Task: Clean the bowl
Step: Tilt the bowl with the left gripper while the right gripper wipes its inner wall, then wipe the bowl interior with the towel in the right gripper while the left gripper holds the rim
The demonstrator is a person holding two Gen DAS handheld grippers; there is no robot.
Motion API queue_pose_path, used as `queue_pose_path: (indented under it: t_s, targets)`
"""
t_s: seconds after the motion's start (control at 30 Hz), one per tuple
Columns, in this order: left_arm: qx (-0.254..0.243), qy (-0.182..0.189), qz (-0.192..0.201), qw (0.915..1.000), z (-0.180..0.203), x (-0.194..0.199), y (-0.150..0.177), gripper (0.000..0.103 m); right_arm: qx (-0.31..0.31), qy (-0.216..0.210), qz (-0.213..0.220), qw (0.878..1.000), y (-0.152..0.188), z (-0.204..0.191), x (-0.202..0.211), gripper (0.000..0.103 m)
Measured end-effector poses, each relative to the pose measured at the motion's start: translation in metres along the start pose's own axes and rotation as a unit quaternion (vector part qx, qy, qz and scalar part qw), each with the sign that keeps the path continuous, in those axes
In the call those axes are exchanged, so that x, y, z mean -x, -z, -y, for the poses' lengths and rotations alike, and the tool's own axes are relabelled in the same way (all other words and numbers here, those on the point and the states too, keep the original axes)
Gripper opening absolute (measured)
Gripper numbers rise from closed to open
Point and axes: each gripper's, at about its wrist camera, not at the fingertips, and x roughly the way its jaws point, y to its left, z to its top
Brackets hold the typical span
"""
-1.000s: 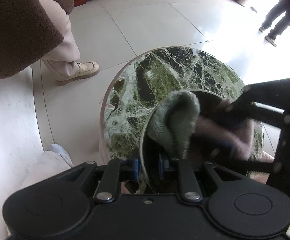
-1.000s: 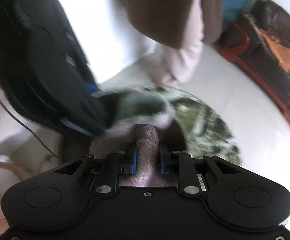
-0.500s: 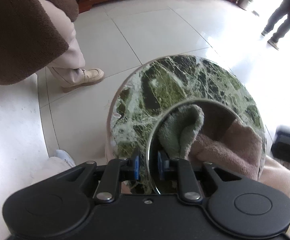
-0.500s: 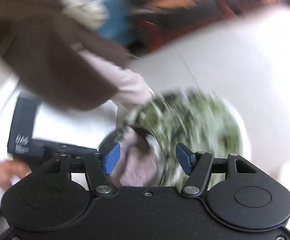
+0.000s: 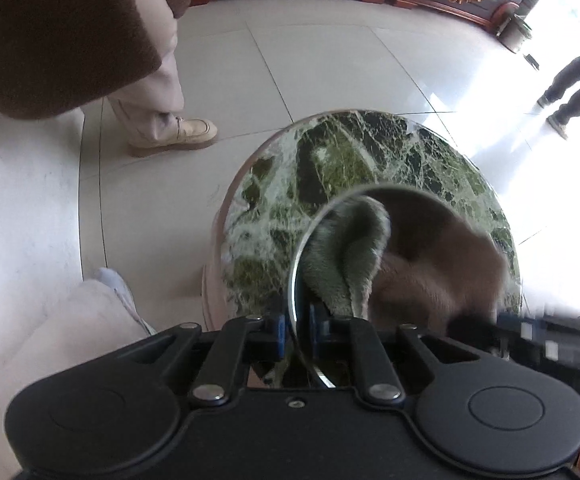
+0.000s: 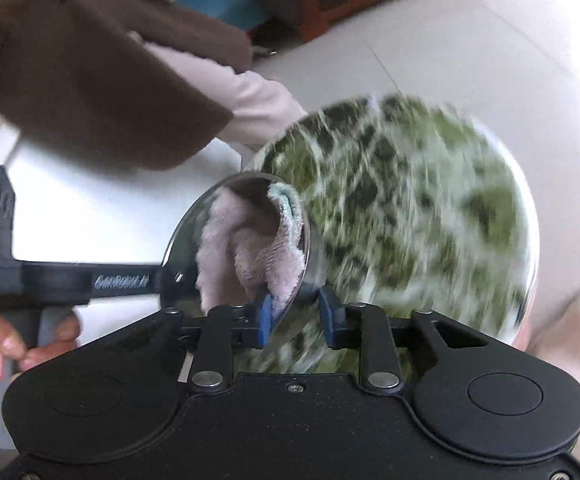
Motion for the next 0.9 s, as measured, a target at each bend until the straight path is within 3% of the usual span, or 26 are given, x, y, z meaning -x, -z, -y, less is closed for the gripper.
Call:
queue_pose_path:
  t_s: [0.13,0.27,0.43,0.47,0.57,0.67,0.8,0.9]
  targets:
    - [-0.010,-0.002,-0.007,0.9999,0.005,0.000,0.002,0.015,0.102,0.009,-0.013,0.995,-0.030,-0.011,-0.007,0.017]
    - [-0.028,-0.004,-0.014,0.9995,0.013,-0.001,0.003,0.021,0.212,0.009,-0.031,0.977,-0.051,-0.027,-0.018,0.017]
    - [-0.024,0.004,-0.016,0.9996,0.005,0.000,-0.001,0.023,0.257,0.009,-0.029,0.966,-0.053,-0.037,-0.016,0.022]
    - [-0.025,0.005,-0.016,0.9996,0.003,-0.001,-0.001,0.023,0.259,0.012,-0.019,0.966,-0.051,-0.037,-0.011,0.030]
    - [-0.025,0.008,-0.016,0.9995,0.001,-0.005,-0.002,0.021,0.260,0.024,0.042,0.964,-0.044,-0.039,0.021,0.035]
    - [-0.024,0.012,-0.016,0.9995,0.000,-0.006,-0.004,0.017,0.281,-0.016,0.069,0.957,-0.031,-0.050,0.051,0.039]
    - [-0.028,0.013,-0.017,0.9994,0.001,-0.007,-0.004,0.017,0.382,-0.015,0.023,0.924,-0.004,-0.083,0.038,0.041]
    - [-0.027,0.014,-0.017,0.9994,0.001,-0.007,-0.004,0.016,0.416,-0.003,-0.009,0.909,0.003,-0.093,0.013,0.041]
